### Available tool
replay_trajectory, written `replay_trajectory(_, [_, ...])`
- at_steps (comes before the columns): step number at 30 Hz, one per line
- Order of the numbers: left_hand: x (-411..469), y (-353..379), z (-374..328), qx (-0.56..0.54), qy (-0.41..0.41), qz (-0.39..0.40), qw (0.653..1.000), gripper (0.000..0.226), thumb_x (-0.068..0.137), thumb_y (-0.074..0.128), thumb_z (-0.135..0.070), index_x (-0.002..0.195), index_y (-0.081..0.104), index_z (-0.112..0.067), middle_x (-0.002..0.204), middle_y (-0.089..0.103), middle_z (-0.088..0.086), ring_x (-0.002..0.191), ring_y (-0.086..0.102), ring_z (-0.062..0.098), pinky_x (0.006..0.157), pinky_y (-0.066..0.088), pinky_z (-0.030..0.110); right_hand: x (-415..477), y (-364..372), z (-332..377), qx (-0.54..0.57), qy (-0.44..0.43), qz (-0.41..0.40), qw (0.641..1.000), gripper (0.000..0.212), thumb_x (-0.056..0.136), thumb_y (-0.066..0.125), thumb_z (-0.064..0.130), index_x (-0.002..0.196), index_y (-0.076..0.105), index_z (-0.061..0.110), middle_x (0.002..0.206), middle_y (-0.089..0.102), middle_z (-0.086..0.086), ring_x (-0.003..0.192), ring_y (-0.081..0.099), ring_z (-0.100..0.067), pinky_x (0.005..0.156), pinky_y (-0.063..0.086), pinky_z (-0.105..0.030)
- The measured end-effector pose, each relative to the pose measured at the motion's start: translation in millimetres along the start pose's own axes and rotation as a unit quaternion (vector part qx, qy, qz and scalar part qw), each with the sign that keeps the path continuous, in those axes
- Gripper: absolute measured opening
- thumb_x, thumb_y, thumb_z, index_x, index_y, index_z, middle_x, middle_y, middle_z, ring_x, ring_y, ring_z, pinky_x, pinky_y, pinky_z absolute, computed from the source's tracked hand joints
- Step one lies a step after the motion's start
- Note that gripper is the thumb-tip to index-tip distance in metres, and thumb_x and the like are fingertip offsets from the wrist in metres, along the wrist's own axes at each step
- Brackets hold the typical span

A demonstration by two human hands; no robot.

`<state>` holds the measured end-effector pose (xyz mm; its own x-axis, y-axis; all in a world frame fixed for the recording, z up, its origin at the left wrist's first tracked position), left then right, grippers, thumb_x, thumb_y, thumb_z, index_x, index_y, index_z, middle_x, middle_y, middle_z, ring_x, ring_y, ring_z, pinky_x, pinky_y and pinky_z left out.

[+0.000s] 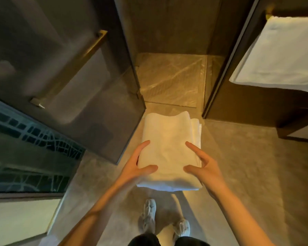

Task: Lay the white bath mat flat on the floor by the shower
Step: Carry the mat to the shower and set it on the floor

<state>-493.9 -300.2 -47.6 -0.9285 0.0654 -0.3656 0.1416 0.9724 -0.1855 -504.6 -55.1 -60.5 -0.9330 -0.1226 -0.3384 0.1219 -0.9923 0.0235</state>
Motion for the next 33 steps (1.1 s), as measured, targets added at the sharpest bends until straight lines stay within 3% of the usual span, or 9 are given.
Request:
replay_trajectory(4, [66,-1,29,0.017,-0.042,0.049,0.998,0.078,0.065,0.077,-0.023,0.126,0.046,-0.06,0.116,0.064,-0.004,0.1,0.064,0.013,0.085,0.056,0.035,44,-3,-36,-0.021,0.014,-0.058,0.998,0.075,0.069,0.078,-0.001,0.119,0.063,0.053,0.129,0.057,0.032,0.126,0.044,0.011,0.101,0.041,-0.019])
replay_trajectory(7, [114,2,63,0.027,-0.045,0.084,0.995,0.081,0.063,0.08,-0.029,0.128,0.043,-0.06,0.12,0.06,-0.014,0.1,0.063,0.004,0.086,0.056,0.035,80,-9,-73,0.009,0.038,-0.08,0.996,0.074,0.068,0.08,-0.004,0.121,0.065,0.045,0.128,0.062,0.022,0.124,0.052,0.002,0.101,0.045,-0.025])
replay_trajectory(11, [184,20,115,0.048,-0.045,0.108,0.992,0.083,0.063,0.079,-0.036,0.132,0.039,-0.059,0.125,0.053,-0.022,0.101,0.06,0.002,0.084,0.055,0.032,140,-25,-133,0.002,0.048,-0.112,0.993,0.08,0.065,0.078,-0.009,0.106,0.067,0.058,0.114,0.065,0.031,0.108,0.059,0.004,0.082,0.049,-0.009])
replay_trajectory(18, [323,79,261,0.049,-0.015,0.104,0.993,0.084,0.063,0.079,-0.037,0.13,0.036,-0.062,0.124,0.054,-0.015,0.101,0.061,0.004,0.076,0.054,0.024,259,-63,-278,-0.023,0.031,-0.118,0.992,0.076,0.069,0.075,-0.007,0.12,0.063,0.048,0.131,0.061,0.018,0.124,0.053,-0.004,0.102,0.046,-0.029])
replay_trajectory(21, [386,108,339,0.037,-0.006,0.1,0.994,0.082,0.067,0.08,-0.028,0.127,0.038,-0.065,0.112,0.059,-0.024,0.094,0.062,-0.006,0.07,0.053,0.018,313,-78,-351,-0.065,0.015,-0.142,0.988,0.076,0.069,0.073,-0.005,0.119,0.06,0.051,0.131,0.06,0.018,0.119,0.054,0.004,0.091,0.048,-0.014])
replay_trajectory(24, [448,136,425,0.036,0.005,0.082,0.996,0.079,0.07,0.08,-0.024,0.123,0.041,-0.067,0.107,0.053,-0.033,0.087,0.054,-0.022,0.063,0.047,0.006,372,-93,-436,-0.079,0.013,-0.13,0.988,0.075,0.069,0.072,-0.005,0.121,0.06,0.048,0.131,0.061,0.009,0.117,0.058,-0.01,0.095,0.051,-0.033])
replay_trajectory(27, [506,155,505,0.056,0.038,0.083,0.994,0.079,0.073,0.081,-0.021,0.129,0.041,-0.06,0.113,0.048,-0.034,0.091,0.05,-0.027,0.067,0.045,0.003,430,-106,-518,-0.081,0.01,-0.125,0.989,0.075,0.069,0.074,-0.008,0.127,0.061,0.037,0.128,0.062,0.007,0.107,0.061,-0.003,0.085,0.055,-0.024])
replay_trajectory(30, [558,171,569,0.08,0.06,0.089,0.991,0.081,0.075,0.081,-0.028,0.136,0.036,-0.056,0.118,0.053,-0.029,0.095,0.055,-0.019,0.071,0.05,0.011,481,-112,-592,-0.058,0.012,-0.137,0.989,0.074,0.068,0.074,-0.012,0.128,0.064,0.029,0.124,0.062,0.007,0.097,0.058,0.006,0.069,0.052,-0.009])
replay_trajectory(33, [598,182,624,0.1,0.063,0.08,0.99,0.082,0.077,0.079,-0.032,0.14,0.031,-0.053,0.127,0.057,-0.012,0.107,0.06,0.007,0.082,0.054,0.027,524,-114,-648,-0.06,0.013,-0.134,0.989,0.072,0.069,0.072,-0.012,0.13,0.063,0.027,0.129,0.061,0.003,0.113,0.057,-0.012,0.075,0.053,-0.016])
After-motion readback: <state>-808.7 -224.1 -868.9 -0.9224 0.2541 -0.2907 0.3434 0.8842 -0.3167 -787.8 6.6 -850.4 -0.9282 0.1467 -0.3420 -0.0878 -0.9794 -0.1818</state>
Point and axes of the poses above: each hand's wrist, its own x-axis towards the middle knuckle, its own y-axis out of the palm, z = x × y, the point moved 1 cm from there along x, towards the middle knuckle
